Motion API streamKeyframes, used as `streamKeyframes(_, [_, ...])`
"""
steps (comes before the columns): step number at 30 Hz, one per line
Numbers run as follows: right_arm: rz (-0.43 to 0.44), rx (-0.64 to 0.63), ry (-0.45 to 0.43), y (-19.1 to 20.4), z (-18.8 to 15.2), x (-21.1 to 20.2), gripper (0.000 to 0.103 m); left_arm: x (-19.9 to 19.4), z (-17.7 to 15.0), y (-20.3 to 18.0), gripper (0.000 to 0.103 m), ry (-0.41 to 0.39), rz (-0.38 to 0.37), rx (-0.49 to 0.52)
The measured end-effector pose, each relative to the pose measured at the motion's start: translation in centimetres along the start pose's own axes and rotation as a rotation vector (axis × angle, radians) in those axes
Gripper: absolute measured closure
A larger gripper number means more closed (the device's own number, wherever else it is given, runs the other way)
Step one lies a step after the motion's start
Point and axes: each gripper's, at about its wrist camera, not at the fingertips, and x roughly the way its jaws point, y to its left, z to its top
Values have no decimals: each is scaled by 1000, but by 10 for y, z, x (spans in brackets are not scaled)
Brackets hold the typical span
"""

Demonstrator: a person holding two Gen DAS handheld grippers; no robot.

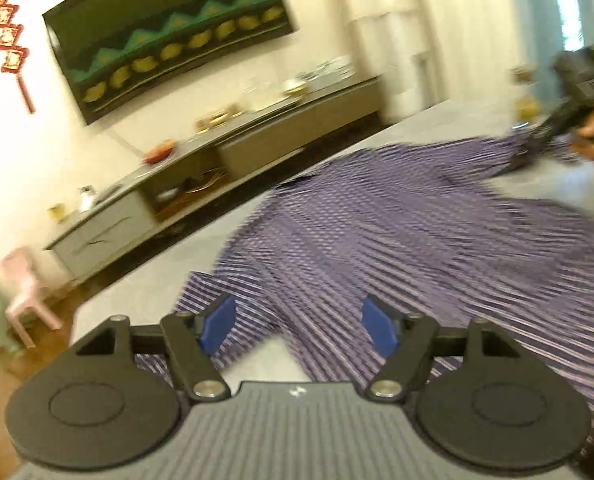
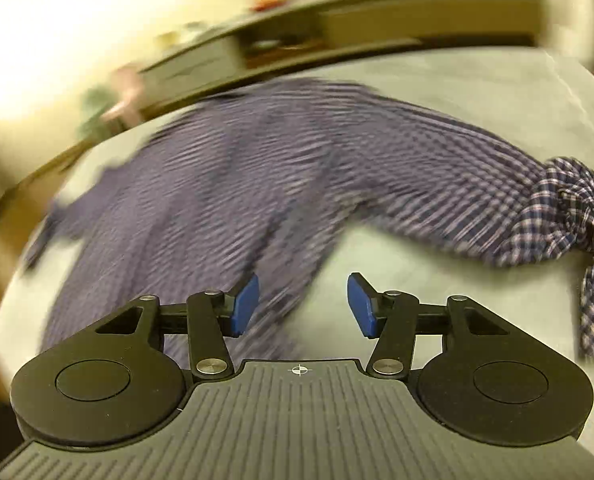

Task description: Fold clothes

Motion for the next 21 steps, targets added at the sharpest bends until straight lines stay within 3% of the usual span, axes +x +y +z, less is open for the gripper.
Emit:
streamKeyframes(2, [-61,41,-22,-18,14,33,55,55,14,-2,31,45,33,37])
streamKeyframes(4, [-67,40,-21,-21,25,56,55,111,28,-4,31,91,65,76])
streamKeyframes(6, [-71,17,-9,-24,35,76,55,160,34,2,31,136,80,52])
streamKeyframes(11, [-207,-226,26,-21,62,123,57,269,34,19,37,243,131,46])
streamKeyframes(14, [-263,-231,3,-44,89,141,57,291,40,39,36,240,191,26])
streamKeyframes(17, [-375,-267,-57,-64,113,162,57,314,45,55,36,243,275,51])
streamKeyframes(21, [-554,-349,-153,-83,119,175,53,347,59,60,40,277,378,75])
